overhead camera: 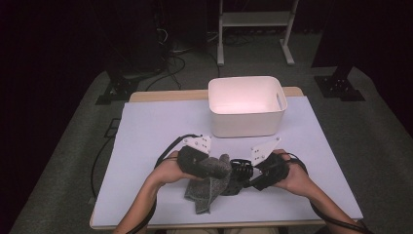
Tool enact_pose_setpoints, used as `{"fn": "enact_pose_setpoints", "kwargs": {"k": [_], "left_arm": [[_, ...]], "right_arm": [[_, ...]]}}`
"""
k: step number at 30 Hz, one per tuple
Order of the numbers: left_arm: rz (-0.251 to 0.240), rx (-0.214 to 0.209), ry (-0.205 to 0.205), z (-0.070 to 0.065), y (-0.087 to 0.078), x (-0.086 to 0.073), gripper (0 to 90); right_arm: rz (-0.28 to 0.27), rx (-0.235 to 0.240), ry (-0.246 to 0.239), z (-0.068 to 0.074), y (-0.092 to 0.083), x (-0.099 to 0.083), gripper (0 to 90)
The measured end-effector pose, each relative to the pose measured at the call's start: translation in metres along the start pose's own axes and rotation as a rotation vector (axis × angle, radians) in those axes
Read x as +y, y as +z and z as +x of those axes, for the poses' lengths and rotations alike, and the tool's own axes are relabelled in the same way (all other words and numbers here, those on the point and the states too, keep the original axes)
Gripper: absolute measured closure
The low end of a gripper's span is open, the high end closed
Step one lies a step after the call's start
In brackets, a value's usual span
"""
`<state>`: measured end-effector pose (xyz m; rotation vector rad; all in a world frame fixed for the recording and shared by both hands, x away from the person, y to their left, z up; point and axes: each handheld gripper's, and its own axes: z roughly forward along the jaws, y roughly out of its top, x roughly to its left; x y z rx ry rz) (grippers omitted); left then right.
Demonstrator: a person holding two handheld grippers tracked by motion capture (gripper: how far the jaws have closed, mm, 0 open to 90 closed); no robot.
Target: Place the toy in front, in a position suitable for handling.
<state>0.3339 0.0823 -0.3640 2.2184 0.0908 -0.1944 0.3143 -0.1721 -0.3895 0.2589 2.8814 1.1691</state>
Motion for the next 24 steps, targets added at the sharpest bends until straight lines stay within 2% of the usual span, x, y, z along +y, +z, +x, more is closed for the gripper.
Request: {"fn": "enact_pose_setpoints", "kwargs": {"k": [5,8,12,15,24], "left_arm": [[0.002,-0.002,0.005,0.000,0.000,0.001,79.3],[0.011,-0.003,0.016,-0.001,-0.001,0.001,79.3],[0.020,0.012,0.021,-0.002,-0.003,0.001,78.6],[0.023,0.016,0.024,-0.003,-0.003,0.001,78.6],[0.029,-0.017,0.026,-0.003,0.005,0.002,78.6]], "right_arm": [[-0.010,0.004,0.012,-0.002,-0.004,0.000,49.3],[-0.023,0.030,0.021,-0.004,-0.006,-0.001,56.2],[-0.039,0.055,-0.004,0.000,-0.010,0.000,56.1],[-0.045,0.044,-0.027,0.002,-0.014,0.004,56.6],[0.026,0.019,-0.042,0.005,-0.011,0.010,56.5]]}}
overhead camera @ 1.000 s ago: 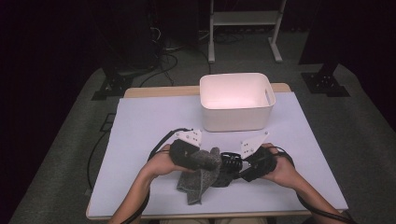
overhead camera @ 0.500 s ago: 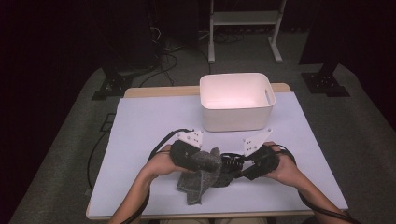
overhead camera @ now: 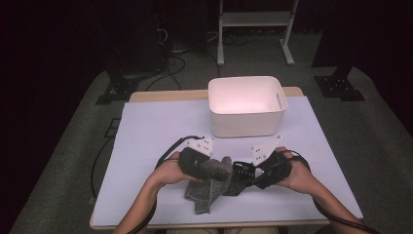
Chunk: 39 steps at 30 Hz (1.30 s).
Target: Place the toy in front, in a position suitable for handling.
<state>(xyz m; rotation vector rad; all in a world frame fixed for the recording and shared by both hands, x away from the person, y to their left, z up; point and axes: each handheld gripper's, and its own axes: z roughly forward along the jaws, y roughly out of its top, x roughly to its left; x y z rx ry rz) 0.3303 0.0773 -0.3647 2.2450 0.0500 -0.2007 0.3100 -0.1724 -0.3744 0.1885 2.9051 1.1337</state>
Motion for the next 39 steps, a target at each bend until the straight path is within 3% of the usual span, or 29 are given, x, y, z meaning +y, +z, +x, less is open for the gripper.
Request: {"fn": "enact_pose_setpoints", "kwargs": {"k": [4,9,20,26,39], "left_arm": [[0.028,-0.003,0.003,-0.001,0.005,0.000,78.6],[0.020,-0.005,-0.003,0.000,0.007,0.000,78.5],[0.052,-0.010,0.007,0.001,0.017,0.002,78.4],[0.061,-0.016,-0.007,0.006,0.027,0.002,78.4],[0.107,-0.031,0.023,0.006,0.047,0.016,78.3]], "right_arm": [[-0.002,-0.001,-0.002,0.000,0.002,0.001,55.3],[0.013,-0.003,-0.012,0.001,0.002,0.002,55.7],[0.056,-0.013,-0.016,0.004,-0.004,-0.004,56.1],[0.043,-0.012,0.016,0.003,-0.010,-0.019,56.4],[0.002,0.000,0.136,0.006,-0.014,-0.076,57.8]]}}
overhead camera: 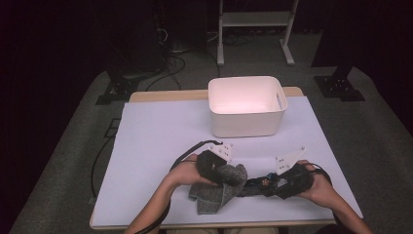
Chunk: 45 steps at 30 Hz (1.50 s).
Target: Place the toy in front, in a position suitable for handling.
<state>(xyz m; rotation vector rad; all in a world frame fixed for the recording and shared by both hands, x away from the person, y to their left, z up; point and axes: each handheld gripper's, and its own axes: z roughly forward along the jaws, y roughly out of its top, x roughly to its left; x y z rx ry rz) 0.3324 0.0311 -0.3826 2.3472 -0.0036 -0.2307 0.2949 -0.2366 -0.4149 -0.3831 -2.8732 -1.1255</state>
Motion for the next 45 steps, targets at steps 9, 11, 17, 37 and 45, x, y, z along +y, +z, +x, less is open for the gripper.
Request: {"fn": "enact_pose_setpoints", "kwargs": {"k": [9,11,17,37,45], "left_arm": [[0.030,0.006,0.018,0.002,0.008,0.012,78.0],[0.037,0.001,0.022,0.004,0.011,0.015,78.0],[0.064,0.009,0.037,0.005,0.017,0.022,78.0],[0.073,0.024,0.026,0.003,0.005,0.015,78.0],[0.057,0.060,0.008,-0.001,-0.022,0.001,78.0]], "right_arm": [[-0.016,0.015,0.058,-0.004,0.006,-0.024,57.1],[-0.016,0.013,0.070,-0.004,0.007,-0.028,56.7],[0.031,-0.025,0.058,-0.002,0.012,-0.033,52.7],[0.116,-0.041,-0.046,0.001,0.031,0.009,55.2],[0.092,-0.025,-0.057,-0.002,0.040,0.021,55.4]]}}
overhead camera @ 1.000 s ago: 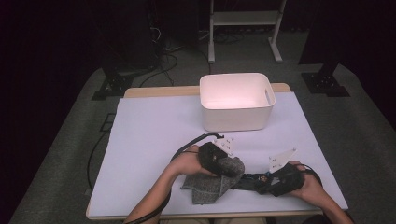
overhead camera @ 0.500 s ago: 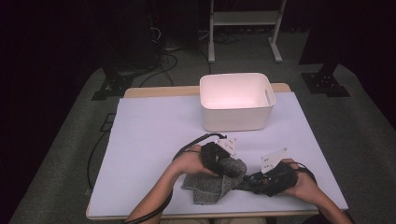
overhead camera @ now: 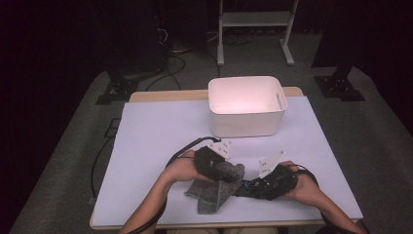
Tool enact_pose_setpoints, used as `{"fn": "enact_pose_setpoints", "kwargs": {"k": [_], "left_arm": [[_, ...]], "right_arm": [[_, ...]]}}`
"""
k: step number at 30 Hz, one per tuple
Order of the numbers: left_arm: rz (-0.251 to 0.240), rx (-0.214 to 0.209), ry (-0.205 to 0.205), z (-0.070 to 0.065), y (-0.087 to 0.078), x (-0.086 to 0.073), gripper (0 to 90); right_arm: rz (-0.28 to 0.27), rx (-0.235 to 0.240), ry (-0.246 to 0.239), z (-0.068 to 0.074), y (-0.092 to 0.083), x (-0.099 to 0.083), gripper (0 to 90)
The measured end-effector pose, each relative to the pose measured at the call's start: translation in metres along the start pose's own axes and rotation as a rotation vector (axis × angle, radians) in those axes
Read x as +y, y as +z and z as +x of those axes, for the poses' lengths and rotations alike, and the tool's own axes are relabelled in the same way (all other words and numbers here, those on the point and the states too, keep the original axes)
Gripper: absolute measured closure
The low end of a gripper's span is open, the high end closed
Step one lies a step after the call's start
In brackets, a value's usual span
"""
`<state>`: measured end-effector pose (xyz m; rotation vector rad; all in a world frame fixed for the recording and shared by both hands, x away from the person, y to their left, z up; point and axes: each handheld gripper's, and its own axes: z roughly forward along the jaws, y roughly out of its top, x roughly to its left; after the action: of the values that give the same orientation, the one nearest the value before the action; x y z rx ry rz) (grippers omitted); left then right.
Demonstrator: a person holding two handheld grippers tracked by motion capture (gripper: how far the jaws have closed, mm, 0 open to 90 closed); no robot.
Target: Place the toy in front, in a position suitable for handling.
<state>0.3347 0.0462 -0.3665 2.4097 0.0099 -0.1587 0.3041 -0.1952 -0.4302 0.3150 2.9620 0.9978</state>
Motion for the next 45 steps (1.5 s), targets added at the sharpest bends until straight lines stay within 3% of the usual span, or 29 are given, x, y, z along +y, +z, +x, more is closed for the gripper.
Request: {"fn": "enact_pose_setpoints", "kwargs": {"k": [7,11,15,20,23,27,29,30,34,40,45], "left_arm": [[-0.030,0.065,-0.062,-0.002,-0.040,-0.032,78.0],[-0.031,0.072,-0.087,-0.004,-0.045,-0.045,78.1],[-0.010,0.075,-0.101,-0.003,-0.043,-0.056,78.1],[-0.033,0.060,-0.112,-0.002,-0.040,-0.059,78.1],[-0.028,0.064,-0.109,-0.003,-0.039,-0.058,78.1],[-0.027,0.065,-0.103,-0.003,-0.039,-0.057,78.1],[-0.036,0.065,-0.102,-0.003,-0.039,-0.055,78.1],[-0.042,0.058,-0.103,-0.003,-0.038,-0.052,78.2],[-0.022,0.044,-0.062,-0.003,-0.030,-0.036,78.8],[0.040,0.035,0.007,0.003,-0.008,-0.008,80.6],[0.061,0.007,0.019,0.005,0.010,0.006,80.9]], "right_arm": [[-0.003,0.019,-0.058,-0.009,0.019,0.042,55.3],[-0.013,0.044,-0.092,-0.011,0.039,0.071,55.3],[0.008,0.065,-0.110,-0.011,0.058,0.086,55.3],[-0.007,0.079,-0.089,-0.013,0.062,0.081,54.1],[-0.029,0.099,-0.071,-0.013,0.055,0.077,45.2],[-0.044,0.061,-0.055,-0.012,0.041,0.062,42.0],[-0.051,0.040,-0.040,-0.011,0.037,0.052,46.2],[-0.055,0.033,-0.035,-0.011,0.036,0.049,51.7],[-0.057,0.006,-0.040,-0.009,0.035,0.047,53.9],[-0.056,0.016,-0.048,-0.009,0.035,0.049,55.0],[-0.072,0.022,-0.026,-0.009,0.031,0.043,55.7]]}}
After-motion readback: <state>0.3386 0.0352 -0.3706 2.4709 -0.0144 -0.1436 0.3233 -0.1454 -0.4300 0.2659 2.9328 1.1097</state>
